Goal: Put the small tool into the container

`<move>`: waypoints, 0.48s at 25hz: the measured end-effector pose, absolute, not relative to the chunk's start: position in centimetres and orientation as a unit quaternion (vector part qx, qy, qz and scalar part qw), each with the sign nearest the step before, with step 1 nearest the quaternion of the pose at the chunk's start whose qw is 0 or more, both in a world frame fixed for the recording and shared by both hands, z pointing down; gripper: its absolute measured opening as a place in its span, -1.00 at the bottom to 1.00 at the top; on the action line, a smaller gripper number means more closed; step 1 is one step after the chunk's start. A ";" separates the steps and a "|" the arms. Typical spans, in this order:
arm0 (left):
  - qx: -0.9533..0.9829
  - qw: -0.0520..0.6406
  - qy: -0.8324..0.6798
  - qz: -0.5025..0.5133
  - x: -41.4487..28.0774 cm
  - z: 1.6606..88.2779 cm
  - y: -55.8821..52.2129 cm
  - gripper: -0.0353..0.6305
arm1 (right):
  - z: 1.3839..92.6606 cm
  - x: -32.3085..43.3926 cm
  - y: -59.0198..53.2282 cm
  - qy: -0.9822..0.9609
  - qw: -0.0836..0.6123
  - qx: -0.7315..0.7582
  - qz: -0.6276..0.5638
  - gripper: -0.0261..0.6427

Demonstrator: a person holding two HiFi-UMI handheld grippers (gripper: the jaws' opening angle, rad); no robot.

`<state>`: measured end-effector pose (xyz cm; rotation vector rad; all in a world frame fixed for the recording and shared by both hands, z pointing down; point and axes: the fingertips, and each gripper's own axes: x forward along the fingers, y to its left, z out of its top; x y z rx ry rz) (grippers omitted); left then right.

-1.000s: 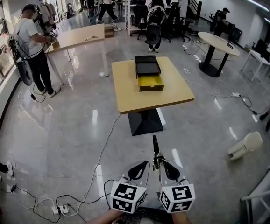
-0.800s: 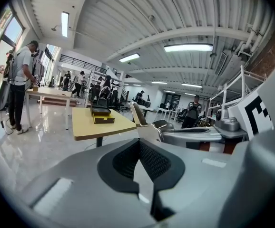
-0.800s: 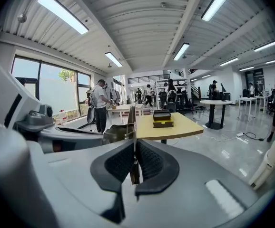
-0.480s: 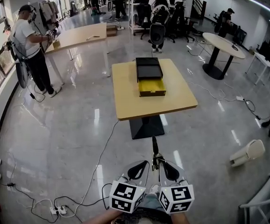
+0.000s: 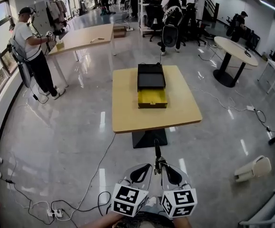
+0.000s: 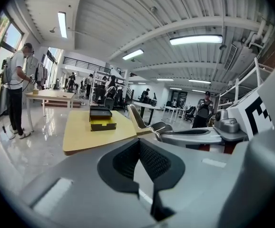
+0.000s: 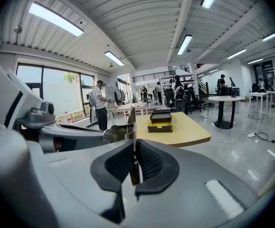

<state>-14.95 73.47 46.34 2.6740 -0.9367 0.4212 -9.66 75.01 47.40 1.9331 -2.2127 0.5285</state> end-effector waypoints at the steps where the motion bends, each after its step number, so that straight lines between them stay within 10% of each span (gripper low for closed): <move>1: 0.924 0.137 -0.326 0.147 -13.4 46.6 72.7 -0.86 | 47.6 -8.1 74.2 -0.741 0.077 0.643 0.177 -0.89; 12: 0.914 0.132 -0.347 0.163 6.0 46.8 66.2 -0.86 | 48.2 11.2 67.6 -0.758 0.068 0.620 0.189 -0.89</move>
